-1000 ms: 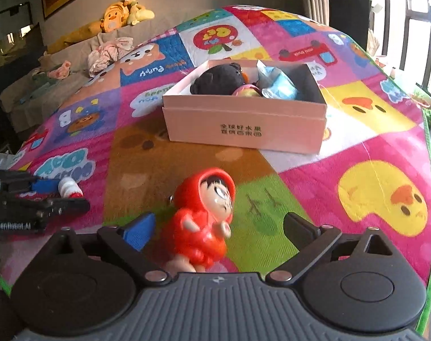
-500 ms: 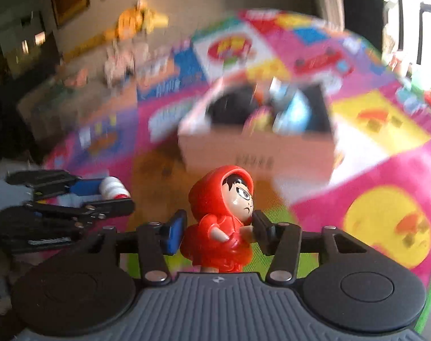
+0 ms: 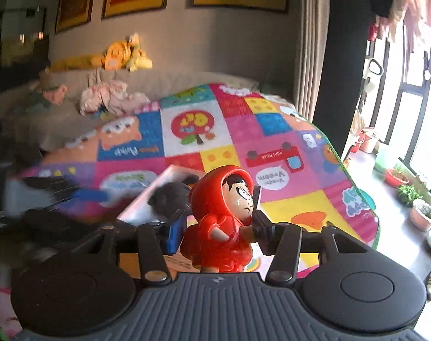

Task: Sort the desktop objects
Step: 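Carry the bottle into the box with the left gripper while right gripper drops the figure in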

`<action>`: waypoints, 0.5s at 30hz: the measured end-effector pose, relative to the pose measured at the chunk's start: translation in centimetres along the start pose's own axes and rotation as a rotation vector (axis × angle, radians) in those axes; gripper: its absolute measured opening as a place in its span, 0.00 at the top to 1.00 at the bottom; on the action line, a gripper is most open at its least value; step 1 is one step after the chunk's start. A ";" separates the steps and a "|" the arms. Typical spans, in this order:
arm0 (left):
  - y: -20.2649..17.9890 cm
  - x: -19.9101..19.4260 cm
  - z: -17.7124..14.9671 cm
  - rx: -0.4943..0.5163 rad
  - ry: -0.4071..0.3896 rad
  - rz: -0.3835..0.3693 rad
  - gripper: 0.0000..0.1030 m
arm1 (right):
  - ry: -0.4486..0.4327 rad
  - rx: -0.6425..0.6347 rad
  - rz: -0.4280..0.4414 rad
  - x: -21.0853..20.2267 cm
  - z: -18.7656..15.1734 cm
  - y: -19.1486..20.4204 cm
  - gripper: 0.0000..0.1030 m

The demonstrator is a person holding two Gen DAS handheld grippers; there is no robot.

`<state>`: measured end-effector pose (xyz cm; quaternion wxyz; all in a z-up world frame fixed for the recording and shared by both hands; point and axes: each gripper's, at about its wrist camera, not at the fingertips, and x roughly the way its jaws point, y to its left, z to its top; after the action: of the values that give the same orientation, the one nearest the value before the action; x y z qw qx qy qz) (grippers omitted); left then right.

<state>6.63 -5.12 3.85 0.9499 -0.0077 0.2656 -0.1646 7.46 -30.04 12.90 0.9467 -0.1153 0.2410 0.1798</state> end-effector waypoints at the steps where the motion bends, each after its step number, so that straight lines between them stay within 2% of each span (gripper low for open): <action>1: 0.4 -0.3 -0.7 -0.022 0.016 -0.001 0.09 | 0.010 -0.008 -0.004 1.0 0.2 0.1 0.51; 6: 1.7 -2.1 -2.8 -0.067 0.027 0.022 0.07 | 0.039 -0.054 0.034 6.8 1.6 1.9 0.51; 9: 2.3 -2.4 -3.3 -0.090 0.029 0.022 0.07 | 0.031 -0.216 0.042 9.7 1.9 4.8 0.51; 12: 2.6 -2.7 -3.9 -0.108 0.034 0.017 0.07 | 0.052 -0.324 0.084 11.3 2.0 6.6 0.51; 15: 2.8 -2.9 -4.4 -0.123 0.037 -0.002 0.06 | 0.058 -0.330 0.100 11.3 1.8 7.0 0.34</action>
<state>2.97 -1.29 1.27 0.9423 -0.0636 0.2928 -0.1492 14.71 -19.89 7.90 0.8976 -0.2620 0.2408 0.2602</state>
